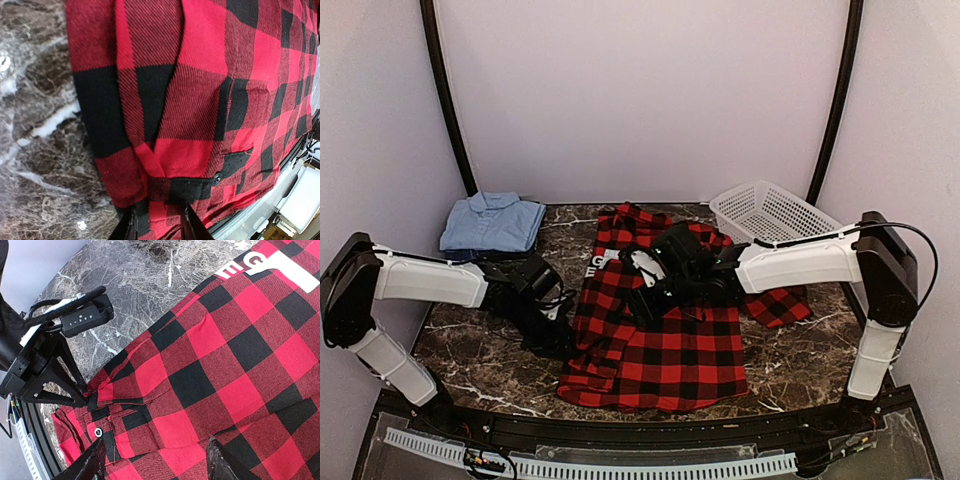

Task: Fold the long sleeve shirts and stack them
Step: Fold the flattened shirt at the center of the board.

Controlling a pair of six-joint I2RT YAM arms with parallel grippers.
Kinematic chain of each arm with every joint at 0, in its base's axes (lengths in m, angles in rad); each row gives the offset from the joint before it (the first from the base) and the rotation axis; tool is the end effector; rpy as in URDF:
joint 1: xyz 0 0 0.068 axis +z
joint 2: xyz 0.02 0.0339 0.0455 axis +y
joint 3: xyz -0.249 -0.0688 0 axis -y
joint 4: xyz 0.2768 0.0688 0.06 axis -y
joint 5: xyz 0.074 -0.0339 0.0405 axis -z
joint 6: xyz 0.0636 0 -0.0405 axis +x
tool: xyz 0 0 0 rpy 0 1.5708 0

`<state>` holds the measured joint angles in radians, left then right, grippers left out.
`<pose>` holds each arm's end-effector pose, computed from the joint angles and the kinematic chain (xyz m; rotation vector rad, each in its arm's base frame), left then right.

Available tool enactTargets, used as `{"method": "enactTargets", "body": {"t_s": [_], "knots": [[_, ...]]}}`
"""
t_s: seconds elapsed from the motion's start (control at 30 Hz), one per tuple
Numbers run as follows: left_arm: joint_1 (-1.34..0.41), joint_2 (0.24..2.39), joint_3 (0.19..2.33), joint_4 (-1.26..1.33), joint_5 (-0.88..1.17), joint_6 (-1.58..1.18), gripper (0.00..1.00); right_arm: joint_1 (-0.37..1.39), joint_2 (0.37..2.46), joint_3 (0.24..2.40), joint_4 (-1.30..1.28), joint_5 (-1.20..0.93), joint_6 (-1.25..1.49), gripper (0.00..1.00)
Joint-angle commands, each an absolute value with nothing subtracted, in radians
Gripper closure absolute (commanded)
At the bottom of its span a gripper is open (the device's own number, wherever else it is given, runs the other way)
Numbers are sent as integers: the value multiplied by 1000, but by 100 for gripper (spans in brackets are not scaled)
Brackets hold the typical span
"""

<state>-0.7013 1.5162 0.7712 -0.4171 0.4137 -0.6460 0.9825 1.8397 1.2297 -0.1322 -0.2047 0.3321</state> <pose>0.2151 -0.2151 0.0972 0.2102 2.9502 -0.8667 0.2378 0.3797 0.1521 -0.8937 2.3019 0.8633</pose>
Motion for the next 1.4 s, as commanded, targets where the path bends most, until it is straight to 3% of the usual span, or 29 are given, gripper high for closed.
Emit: {"method": "enactTargets", "body": {"t_s": [0.0,0.1,0.3,0.83,0.93,1.0,1.03,1.1,1.37], "knots": [[-724,1506,763,-418,439,-667,71,976,1853,1215,-95,-198,342,35],[-739,1505,769,-417,442,-680,77,977,1850,1210,-94,-195,342,35],[-747,1459,783,-466,427,-691,98,977,1848,1197,-89,-192,346,35],[-761,1368,717,-526,408,-728,100,977,1873,1221,-89,-193,341,35],[-760,1391,722,-523,385,-727,89,977,1871,1220,-90,-187,341,35],[-759,1393,745,-539,339,-723,77,975,1860,1216,-92,-175,341,35],[-760,1391,754,-546,321,-725,67,975,1852,1212,-92,-168,343,35],[-759,1392,785,-559,261,-724,59,971,1840,1204,-90,-156,347,35],[-643,1526,892,-503,188,-621,54,916,1801,1173,-93,-102,399,35]]}}
